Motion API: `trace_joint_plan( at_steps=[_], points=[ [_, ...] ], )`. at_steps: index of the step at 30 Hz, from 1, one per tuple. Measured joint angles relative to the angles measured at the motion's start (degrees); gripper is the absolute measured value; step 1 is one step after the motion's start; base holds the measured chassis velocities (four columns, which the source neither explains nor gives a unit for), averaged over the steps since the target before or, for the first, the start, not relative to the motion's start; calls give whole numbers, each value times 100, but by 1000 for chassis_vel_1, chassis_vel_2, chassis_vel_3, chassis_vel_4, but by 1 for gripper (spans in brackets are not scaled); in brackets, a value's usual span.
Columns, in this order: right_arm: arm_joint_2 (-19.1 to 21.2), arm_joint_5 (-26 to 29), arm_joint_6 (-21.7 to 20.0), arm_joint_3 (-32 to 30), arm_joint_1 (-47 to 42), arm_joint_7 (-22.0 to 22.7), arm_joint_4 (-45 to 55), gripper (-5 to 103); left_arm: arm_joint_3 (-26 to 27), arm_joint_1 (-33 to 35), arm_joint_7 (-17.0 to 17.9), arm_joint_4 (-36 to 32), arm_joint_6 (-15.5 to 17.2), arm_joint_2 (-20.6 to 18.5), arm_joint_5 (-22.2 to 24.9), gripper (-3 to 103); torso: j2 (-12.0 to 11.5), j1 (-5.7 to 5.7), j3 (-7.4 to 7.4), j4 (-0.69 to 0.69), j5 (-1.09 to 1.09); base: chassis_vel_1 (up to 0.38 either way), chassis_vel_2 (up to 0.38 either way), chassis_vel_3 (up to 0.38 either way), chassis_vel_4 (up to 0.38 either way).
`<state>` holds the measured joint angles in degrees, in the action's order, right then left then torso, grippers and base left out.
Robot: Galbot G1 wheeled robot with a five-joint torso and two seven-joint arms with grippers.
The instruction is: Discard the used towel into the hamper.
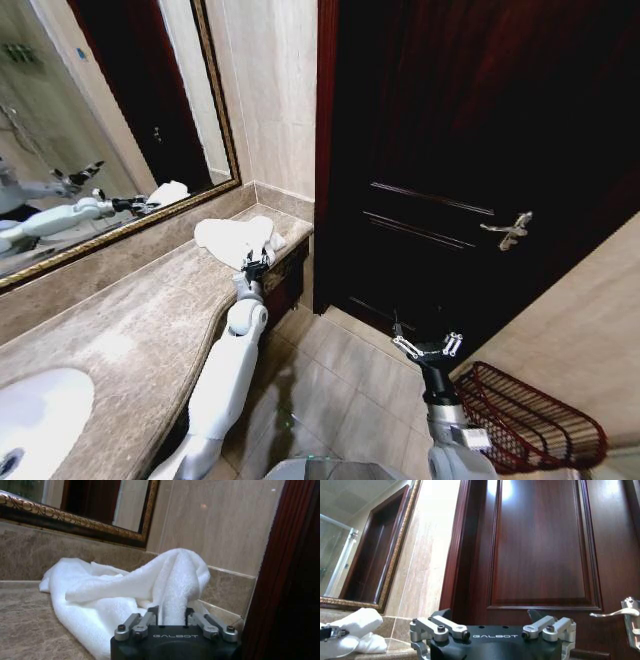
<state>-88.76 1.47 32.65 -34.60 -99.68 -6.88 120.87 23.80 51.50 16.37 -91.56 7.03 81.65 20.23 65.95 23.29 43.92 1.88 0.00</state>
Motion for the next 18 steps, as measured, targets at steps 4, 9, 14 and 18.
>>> trace_joint_plan(
  at_steps=[4,9,14,18],
  points=[
    [-9,1,9,5,0,2,4,100,26,73,-6,-62,-1,-18,29,11,0,0,0,0,0,0,0,0,0],
    [-23,-1,22,15,0,2,11,100,59,127,-27,-128,-4,-33,65,2,0,0,0,0,0,0,0,0,0],
    [-40,-31,77,32,-53,7,16,100,129,265,-74,-400,23,-47,259,1,0,0,0,0,0,0,0,0,0],
    [-43,-44,101,34,-63,8,30,100,194,437,-288,-597,-50,-43,325,1,0,0,0,0,0,0,0,0,0]
  ],
)
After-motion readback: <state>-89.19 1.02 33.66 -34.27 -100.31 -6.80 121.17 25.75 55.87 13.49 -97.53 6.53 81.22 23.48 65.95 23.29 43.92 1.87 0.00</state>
